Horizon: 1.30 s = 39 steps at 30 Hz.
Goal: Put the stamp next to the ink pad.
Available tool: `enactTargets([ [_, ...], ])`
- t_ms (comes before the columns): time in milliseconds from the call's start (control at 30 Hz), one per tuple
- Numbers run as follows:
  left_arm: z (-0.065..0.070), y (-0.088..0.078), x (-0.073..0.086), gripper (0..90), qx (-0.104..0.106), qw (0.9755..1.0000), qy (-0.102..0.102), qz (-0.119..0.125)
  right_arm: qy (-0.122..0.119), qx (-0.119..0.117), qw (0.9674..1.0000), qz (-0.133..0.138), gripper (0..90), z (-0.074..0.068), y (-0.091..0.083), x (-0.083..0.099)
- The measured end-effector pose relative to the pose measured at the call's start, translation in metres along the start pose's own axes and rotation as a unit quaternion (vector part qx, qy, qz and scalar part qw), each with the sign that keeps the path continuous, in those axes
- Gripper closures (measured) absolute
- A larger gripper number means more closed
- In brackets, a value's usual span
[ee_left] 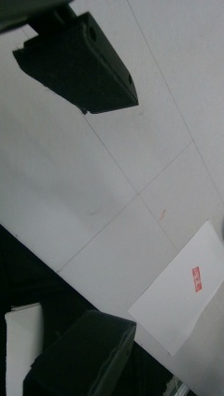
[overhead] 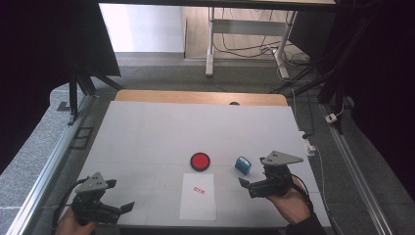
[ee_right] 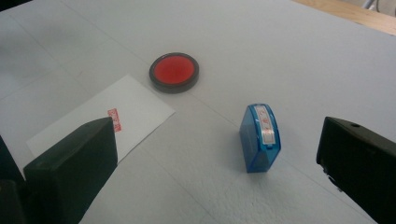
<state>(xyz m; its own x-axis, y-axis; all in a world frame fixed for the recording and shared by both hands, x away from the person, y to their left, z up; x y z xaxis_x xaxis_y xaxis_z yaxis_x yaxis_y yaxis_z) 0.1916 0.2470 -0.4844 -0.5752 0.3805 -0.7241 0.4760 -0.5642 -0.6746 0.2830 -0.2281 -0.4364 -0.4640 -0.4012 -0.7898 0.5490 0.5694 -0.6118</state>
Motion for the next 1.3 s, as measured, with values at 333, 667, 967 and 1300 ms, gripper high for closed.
enactTargets([
  [333, 0.000, 0.000, 0.000, 0.0, -0.002, 1.0000, 0.002, 0.000, 0.021, 0.020, 0.9996, -0.005, 0.0, 0.005, -0.022, 0.022],
  [667, 0.000, -0.001, 0.000, 0.0, -0.002, 1.0000, 0.002, 0.002, 0.042, 0.037, 0.9982, -0.021, 0.0, 0.008, -0.036, 0.047],
  [967, 0.001, -0.001, 0.001, 0.0, -0.004, 1.0000, 0.003, 0.001, 0.052, 0.056, 0.9966, -0.033, 0.0, 0.009, -0.045, 0.062],
  [1300, 0.000, -0.001, 0.000, 0.0, -0.002, 1.0000, 0.001, 0.002, 0.057, 0.057, 0.9954, -0.052, 0.0, 0.010, -0.045, 0.067],
])
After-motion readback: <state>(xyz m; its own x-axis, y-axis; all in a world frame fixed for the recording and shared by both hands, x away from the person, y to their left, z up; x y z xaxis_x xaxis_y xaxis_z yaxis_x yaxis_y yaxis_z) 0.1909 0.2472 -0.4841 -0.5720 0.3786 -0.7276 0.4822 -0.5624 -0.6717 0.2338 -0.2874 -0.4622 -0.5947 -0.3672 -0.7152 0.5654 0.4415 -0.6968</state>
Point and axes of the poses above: each handheld gripper's, and its own axes: y roughly forward along the jaws, x roughly out of its underside, z roughly to its right, the point moved 1 cm from there along y, roughly forward along the jaws, and after that the axes turned 3 degrees about y, right-handed, at the moved point
